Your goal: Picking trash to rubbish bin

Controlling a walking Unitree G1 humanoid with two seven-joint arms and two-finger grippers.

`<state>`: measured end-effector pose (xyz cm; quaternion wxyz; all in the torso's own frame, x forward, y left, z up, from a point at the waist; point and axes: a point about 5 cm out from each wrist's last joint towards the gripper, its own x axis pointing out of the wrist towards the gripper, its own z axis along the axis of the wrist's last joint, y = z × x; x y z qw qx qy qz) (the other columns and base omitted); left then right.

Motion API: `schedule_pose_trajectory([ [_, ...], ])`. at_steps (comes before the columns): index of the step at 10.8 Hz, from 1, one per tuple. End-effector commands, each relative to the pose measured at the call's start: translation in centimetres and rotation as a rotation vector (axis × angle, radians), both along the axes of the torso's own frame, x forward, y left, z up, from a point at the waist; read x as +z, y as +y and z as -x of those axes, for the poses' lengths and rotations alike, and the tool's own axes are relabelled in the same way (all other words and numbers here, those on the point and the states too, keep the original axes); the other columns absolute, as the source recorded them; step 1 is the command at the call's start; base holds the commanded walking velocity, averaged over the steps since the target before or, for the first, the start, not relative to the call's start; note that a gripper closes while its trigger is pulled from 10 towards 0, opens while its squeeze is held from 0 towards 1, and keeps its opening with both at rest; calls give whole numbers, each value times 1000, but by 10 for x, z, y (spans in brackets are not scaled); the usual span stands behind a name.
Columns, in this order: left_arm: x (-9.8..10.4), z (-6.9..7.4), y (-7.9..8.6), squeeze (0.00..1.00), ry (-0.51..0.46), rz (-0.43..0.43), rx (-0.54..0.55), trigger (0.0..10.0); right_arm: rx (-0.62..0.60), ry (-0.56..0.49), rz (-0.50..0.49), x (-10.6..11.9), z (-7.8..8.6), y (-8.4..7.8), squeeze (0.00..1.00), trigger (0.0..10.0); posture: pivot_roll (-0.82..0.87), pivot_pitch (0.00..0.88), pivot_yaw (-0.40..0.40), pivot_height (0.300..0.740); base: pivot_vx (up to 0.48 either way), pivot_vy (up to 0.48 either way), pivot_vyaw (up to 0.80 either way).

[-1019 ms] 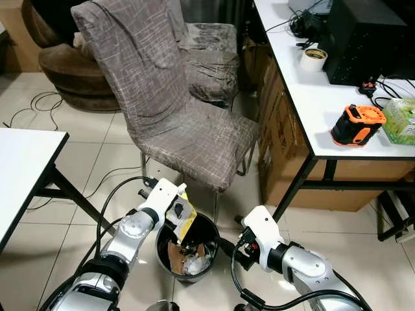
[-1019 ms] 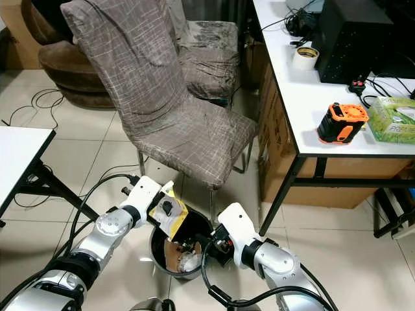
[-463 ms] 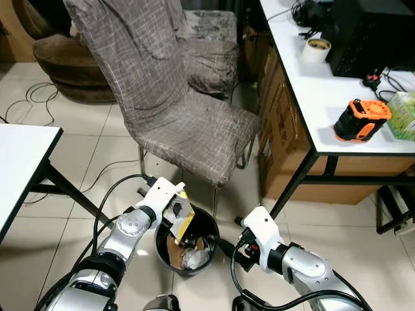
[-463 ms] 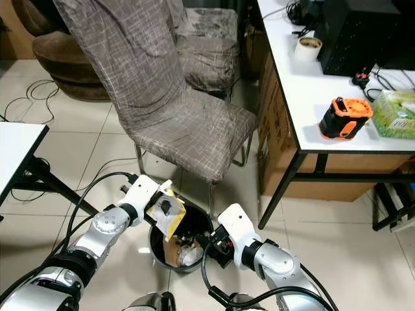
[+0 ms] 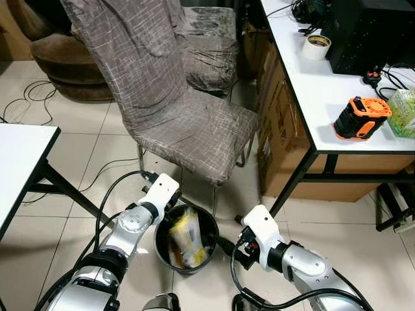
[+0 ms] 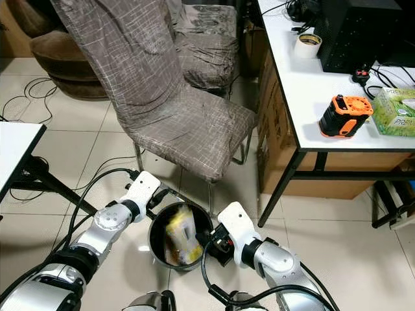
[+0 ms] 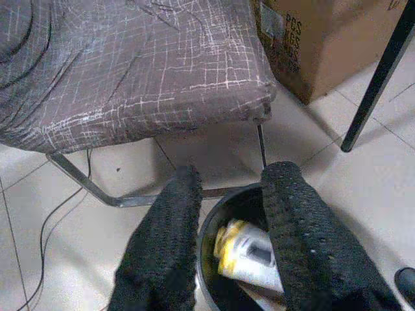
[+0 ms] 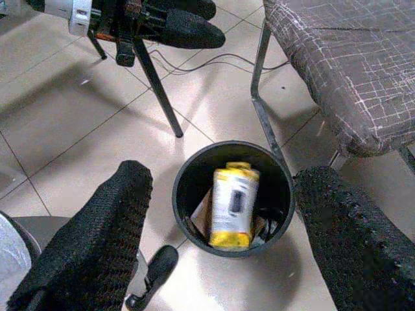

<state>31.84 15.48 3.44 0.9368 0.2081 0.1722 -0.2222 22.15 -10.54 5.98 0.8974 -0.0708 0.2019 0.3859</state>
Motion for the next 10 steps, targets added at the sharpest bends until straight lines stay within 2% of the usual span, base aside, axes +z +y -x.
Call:
schedule_pose_trajectory([
  [1, 1, -1, 3, 706, -10, -20, 8, 10000, 3, -11, -2, 2, -1, 0, 0, 10000, -94, 150, 27, 740, 0, 0, 0],
  [2, 3, 0, 7, 0, -24, 9, 38, 10000, 0, -14, -3, 2, -1, 0, 0, 10000, -93, 142, 29, 740, 0, 0, 0],
  [3, 17, 6, 15, 0, -75, 196, 121, 10000, -68, -35, -23, 6, -4, -1, 0, 10000, -86, 122, 28, 740, 0, 0, 0],
  [4, 30, 20, 16, 0, -130, 247, 116, 10000, -185, -51, -54, 8, -11, -4, 0, 10000, -70, 112, 12, 740, 0, 0, 0],
  [5, 42, 39, 15, 0, -169, 249, 90, 10000, -315, -44, -96, 8, -18, -9, 0, 10000, -56, 101, -2, 740, 0, 0, 0],
  [6, 46, 49, 16, 0, -171, 267, 96, 10000, -357, -54, -102, 10, -21, -10, 0, 10000, -51, 87, -15, 740, 0, 0, 0],
  [7, 55, 63, 15, 0, -155, 323, 114, 10000, -409, -71, -121, 16, -25, -12, 0, 10000, -49, 77, -17, 740, 0, 0, 0],
  [9, 68, 73, 15, 0, -143, 347, 140, 10000, -451, -90, -156, 27, -30, -13, 0, 10000, -45, 68, -18, 740, -124, 0, 0],
  [10, 72, 73, 13, 0, -137, 352, 140, 10000, -460, -91, -159, 27, -32, -12, 0, 10000, -47, 64, -15, 740, -251, 0, 0],
])
